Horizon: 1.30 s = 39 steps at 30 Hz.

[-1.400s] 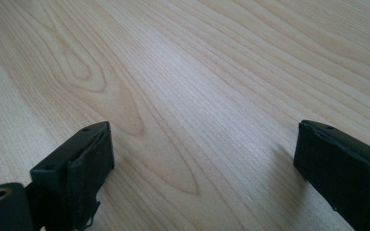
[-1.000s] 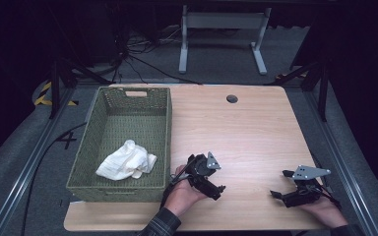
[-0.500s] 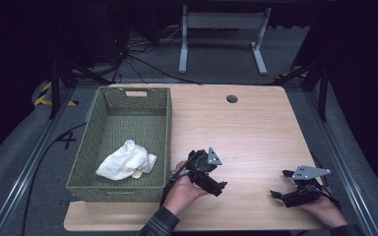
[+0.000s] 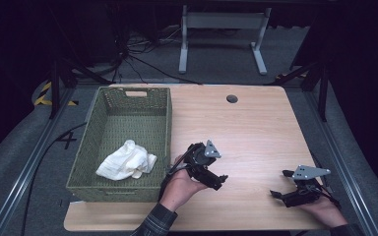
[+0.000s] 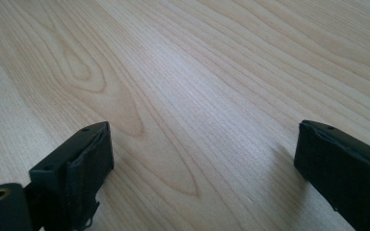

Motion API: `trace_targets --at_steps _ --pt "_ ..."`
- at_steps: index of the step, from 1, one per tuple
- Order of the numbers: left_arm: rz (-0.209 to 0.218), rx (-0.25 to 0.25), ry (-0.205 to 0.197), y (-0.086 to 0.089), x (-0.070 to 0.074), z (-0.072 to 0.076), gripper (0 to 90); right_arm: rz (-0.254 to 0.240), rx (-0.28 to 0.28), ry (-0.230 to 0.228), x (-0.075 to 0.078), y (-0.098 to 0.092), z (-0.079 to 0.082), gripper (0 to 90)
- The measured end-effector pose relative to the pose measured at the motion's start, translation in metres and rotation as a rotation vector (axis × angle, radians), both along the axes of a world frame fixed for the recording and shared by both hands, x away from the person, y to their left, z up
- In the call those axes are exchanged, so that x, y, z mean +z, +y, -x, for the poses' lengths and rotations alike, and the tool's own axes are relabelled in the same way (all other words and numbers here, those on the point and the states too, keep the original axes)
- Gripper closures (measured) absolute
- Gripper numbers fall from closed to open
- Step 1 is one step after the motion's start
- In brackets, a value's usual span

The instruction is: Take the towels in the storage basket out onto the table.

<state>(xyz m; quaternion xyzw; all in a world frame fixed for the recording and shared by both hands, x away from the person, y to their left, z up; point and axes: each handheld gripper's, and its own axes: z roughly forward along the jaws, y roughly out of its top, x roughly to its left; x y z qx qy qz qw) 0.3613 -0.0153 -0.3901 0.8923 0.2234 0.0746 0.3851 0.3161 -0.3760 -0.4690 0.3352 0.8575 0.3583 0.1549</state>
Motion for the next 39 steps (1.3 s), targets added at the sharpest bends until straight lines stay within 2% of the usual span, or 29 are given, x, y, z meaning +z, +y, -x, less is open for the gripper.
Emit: trace_targets --at_steps 15,24,31,39 --pt "0.029 0.009 -0.005 0.018 0.03 -0.009 5.0 0.0 -0.001 0.0 0.0 0.0 0.0 6.6" --pt "0.043 0.018 0.002 0.031 0.037 -0.014 7.0 0.0 -0.001 -0.001 0.0 0.0 0.0 6.6" --pt "0.059 0.047 0.002 0.046 0.042 -0.015 8.5 0.0 -0.001 -0.001 0.0 0.0 0.0 6.6" --pt "0.054 0.079 0.0 0.064 0.045 -0.017 10.4 0.0 -0.001 0.0 0.0 0.0 0.0 6.6"
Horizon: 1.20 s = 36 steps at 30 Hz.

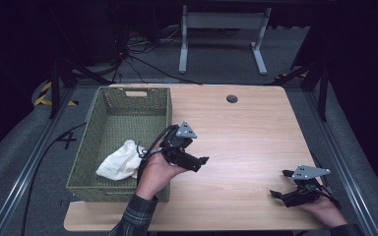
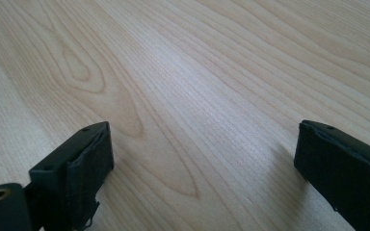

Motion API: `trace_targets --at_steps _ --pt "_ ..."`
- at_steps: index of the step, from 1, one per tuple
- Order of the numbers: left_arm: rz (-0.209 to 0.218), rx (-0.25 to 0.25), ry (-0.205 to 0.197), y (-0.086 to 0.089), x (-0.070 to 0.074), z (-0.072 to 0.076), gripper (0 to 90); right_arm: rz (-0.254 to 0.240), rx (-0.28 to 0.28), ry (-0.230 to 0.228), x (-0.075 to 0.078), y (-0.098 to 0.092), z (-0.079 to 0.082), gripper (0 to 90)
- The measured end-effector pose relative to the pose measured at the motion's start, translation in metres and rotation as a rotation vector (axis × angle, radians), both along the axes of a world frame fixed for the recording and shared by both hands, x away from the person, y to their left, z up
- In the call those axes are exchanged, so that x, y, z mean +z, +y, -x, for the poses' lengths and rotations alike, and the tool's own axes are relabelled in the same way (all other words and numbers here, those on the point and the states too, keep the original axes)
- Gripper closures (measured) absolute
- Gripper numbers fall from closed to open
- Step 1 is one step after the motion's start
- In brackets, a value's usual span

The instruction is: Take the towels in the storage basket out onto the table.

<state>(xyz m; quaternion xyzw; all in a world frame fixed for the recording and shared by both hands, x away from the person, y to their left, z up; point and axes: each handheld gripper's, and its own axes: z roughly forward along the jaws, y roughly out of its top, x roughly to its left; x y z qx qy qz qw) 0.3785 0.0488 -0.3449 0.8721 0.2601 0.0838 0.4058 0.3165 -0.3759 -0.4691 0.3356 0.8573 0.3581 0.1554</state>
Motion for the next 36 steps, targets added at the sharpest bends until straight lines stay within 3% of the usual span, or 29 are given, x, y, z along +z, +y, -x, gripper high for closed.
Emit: trace_targets --at_steps 24,36 --pt "0.029 0.141 -0.025 0.065 0.007 -0.001 14.6 0.0 -0.001 -0.001 0.0 0.0 0.0 6.6" --pt "-0.017 0.213 -0.023 0.096 0.001 -0.004 15.0 0.0 -0.001 -0.002 0.0 0.0 0.0 6.6"
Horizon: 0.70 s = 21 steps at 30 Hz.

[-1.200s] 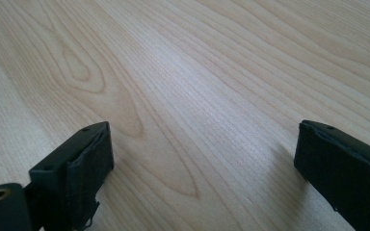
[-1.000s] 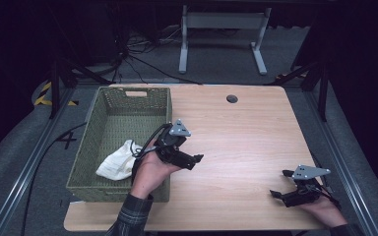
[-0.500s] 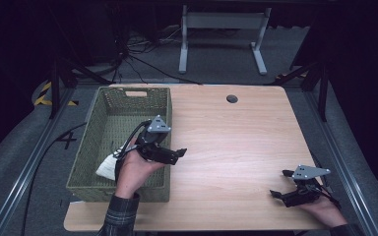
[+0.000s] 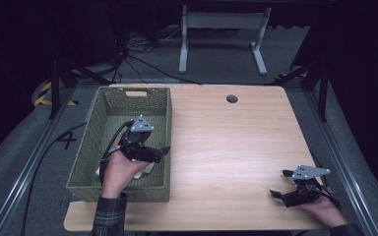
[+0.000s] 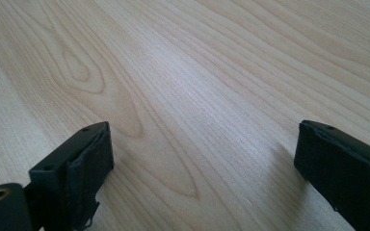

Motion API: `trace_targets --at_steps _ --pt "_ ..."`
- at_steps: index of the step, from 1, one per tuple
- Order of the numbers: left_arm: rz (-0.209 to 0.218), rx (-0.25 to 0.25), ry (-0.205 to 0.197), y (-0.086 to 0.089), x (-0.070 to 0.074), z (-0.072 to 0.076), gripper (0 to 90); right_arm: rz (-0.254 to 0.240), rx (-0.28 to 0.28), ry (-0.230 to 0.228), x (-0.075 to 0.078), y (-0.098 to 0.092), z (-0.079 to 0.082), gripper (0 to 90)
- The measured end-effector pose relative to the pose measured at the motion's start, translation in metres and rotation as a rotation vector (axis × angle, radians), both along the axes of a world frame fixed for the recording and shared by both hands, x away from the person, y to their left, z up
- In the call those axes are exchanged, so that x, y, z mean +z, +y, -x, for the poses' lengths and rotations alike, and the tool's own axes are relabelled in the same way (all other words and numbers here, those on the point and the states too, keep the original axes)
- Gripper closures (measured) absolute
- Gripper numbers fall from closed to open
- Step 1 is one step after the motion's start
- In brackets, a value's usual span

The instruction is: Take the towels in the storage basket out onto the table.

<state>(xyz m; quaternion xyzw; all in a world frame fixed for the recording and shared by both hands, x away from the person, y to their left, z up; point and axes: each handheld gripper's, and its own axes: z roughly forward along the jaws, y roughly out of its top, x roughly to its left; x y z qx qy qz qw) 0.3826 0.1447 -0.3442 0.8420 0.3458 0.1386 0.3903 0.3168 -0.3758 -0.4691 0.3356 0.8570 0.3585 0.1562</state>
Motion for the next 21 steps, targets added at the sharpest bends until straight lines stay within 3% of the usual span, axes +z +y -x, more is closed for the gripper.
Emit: trace_targets --at_steps 8,17,21 --pt "-0.08 0.061 0.019 0.018 -0.011 -0.003 15.0 0.0 0.0 0.0 0.0 0.0 0.0 6.6" --pt "-0.105 0.065 0.083 0.033 -0.034 -0.009 15.6 0.0 0.0 0.001 0.0 0.0 0.0 6.6" --pt "-0.141 0.056 0.121 0.039 -0.044 -0.012 15.6 0.0 0.0 0.0 0.0 0.0 0.0 6.6"
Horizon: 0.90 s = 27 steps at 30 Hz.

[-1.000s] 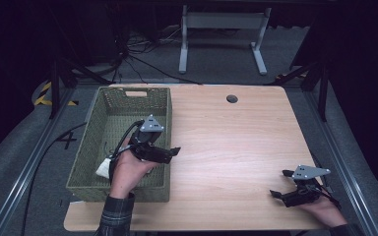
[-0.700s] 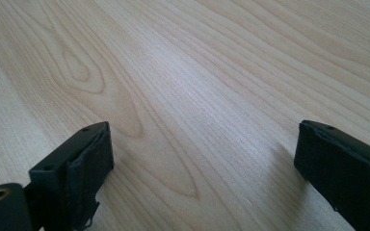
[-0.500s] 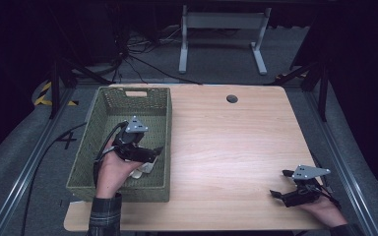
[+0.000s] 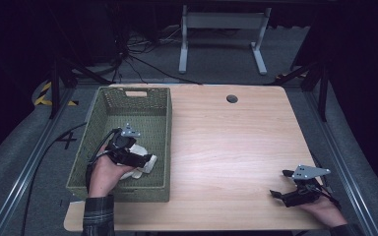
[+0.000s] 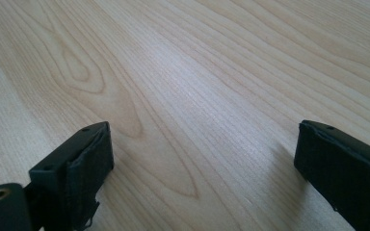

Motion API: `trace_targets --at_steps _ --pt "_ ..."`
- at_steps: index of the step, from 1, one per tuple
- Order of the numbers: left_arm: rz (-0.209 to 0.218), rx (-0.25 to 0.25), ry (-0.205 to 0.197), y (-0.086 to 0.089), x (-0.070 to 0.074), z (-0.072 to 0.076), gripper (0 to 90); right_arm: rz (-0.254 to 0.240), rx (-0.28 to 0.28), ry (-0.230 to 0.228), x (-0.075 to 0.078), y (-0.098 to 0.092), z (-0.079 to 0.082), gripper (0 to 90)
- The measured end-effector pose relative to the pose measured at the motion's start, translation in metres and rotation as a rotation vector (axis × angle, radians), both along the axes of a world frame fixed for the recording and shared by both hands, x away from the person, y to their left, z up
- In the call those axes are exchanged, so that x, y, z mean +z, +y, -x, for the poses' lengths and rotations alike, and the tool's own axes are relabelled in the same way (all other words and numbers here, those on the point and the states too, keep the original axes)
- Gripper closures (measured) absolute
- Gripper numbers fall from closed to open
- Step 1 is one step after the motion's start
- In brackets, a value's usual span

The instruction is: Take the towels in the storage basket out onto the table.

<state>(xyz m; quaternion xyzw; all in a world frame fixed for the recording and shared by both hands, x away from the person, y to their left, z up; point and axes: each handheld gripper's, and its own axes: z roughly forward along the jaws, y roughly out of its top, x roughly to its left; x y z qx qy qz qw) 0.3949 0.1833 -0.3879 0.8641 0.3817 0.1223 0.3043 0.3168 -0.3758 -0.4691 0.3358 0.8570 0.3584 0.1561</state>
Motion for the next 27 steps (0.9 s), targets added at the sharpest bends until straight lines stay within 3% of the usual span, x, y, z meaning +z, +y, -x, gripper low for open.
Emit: trace_targets --at_steps 8,13,18,27 --pt "-0.074 0.032 0.049 0.008 -0.014 -0.006 15.1 0.0 -0.002 0.0 0.0 0.0 0.0 6.6" --pt "-0.081 0.027 0.131 0.008 -0.024 -0.012 15.4 0.0 -0.002 0.0 0.0 0.0 0.0 6.6" --pt "-0.101 0.03 0.159 0.007 -0.03 -0.015 15.4 0.0 -0.002 0.0 0.0 0.0 0.0 6.6" --pt "-0.194 0.036 0.232 0.004 -0.042 -0.019 15.7 0.0 -0.001 0.0 0.0 0.0 0.0 6.6"
